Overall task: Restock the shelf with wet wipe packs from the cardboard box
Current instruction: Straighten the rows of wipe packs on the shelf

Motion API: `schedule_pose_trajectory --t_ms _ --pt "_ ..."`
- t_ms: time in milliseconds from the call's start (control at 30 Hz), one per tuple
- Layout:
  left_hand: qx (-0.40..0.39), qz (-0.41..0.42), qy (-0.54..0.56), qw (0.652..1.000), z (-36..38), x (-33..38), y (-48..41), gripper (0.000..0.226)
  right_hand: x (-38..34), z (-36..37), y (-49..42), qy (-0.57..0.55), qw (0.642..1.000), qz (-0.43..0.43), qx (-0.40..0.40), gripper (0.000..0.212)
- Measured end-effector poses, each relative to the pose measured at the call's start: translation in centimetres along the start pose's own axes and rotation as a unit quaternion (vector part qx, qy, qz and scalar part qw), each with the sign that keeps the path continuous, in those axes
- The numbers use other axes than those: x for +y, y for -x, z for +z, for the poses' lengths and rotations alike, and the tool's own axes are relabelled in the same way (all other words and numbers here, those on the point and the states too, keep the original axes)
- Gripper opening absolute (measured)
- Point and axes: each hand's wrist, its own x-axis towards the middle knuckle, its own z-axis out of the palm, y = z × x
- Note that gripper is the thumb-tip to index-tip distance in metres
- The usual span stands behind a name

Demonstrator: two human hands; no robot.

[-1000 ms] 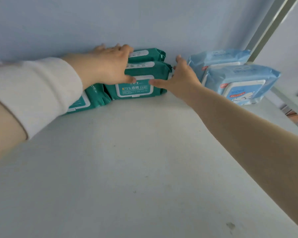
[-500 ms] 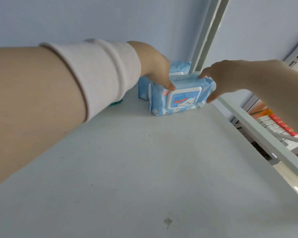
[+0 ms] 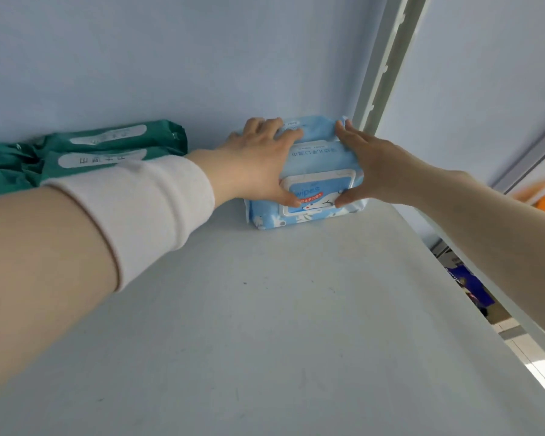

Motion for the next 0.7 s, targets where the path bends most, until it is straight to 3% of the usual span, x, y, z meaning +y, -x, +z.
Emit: schedule_pose_trajectory --t_ms 333,533,633,700 --pt "0.005 -0.012 -0.037 0.999 -0.5 -5.6 0.0 0.111 -3.9 1.2 -4.5 -0.030 0.999 -0.013 0.032 0.118" --pt "-0.048 -0.025 -0.017 0.998 -0.2 -6.5 0.0 0.116 -5.0 1.8 -4.8 -0.018 0.999 -0.011 0.049 0.120" --pt "-0.067 -0.039 0.004 0.997 -0.5 -6.3 0.1 0.119 -4.9 1.8 -4.1 -0.085 0.992 -0.006 0.094 0.132" --pt "-0.055 -0.040 0.029 0.997 -0.6 -6.3 0.2 0.120 -4.4 2.8 -3.5 -0.197 0.967 0.032 0.161 0.136"
